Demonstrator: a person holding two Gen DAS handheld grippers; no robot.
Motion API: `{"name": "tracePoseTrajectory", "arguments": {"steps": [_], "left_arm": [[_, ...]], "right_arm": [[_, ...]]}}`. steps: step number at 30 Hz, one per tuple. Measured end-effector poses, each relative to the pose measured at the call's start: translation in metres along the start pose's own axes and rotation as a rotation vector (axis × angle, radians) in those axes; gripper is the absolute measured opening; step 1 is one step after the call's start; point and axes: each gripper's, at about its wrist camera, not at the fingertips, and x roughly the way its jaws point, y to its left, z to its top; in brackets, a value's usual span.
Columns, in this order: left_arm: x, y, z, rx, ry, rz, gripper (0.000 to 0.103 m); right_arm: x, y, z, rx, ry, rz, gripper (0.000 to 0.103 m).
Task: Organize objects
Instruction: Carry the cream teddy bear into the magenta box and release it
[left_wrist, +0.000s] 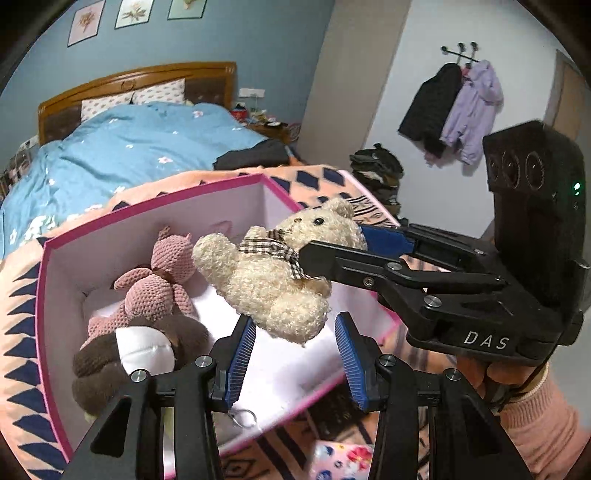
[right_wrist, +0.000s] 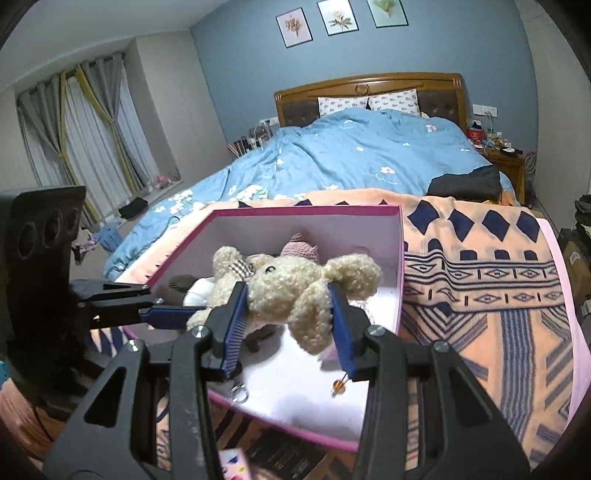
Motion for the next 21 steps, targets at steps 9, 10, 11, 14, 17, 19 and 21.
{"name": "tracePoseTrajectory", "arguments": {"steps": [9,10,11,14,17,19,21], "left_arm": [[0.042,0.021,0.013,-0.053,0.065,0.059,0.045],[0.046,0.022,0.013,-0.064,0.072,0.071,0.045],[0.049,0.024,0.012,-0.07,0.078,0.078,0.046],[0.055,0.028,0.009,-0.086,0.094,0.084,0.047],[0.056,0.03,0.003,-0.087,0.095,0.09,0.047],[0.055,0.03,0.001,-0.086,0.096,0.091,0.048],[0.052,0.029,-0.002,-0.079,0.088,0.098,0.05]], "right_arm": [[0.049,-0.012,0.017,-0.061,0.107,-0.105,0.047],[0.05,-0.012,0.017,-0.068,0.107,-0.125,0.048],[0.051,-0.014,0.017,-0.072,0.107,-0.14,0.048],[0.051,-0.018,0.015,-0.072,0.114,-0.166,0.048],[0.045,-0.021,0.011,-0.067,0.108,-0.156,0.048],[0.039,-0.02,0.008,-0.073,0.095,-0.155,0.048],[0.032,-0.02,0.006,-0.068,0.089,-0.144,0.048]]}}
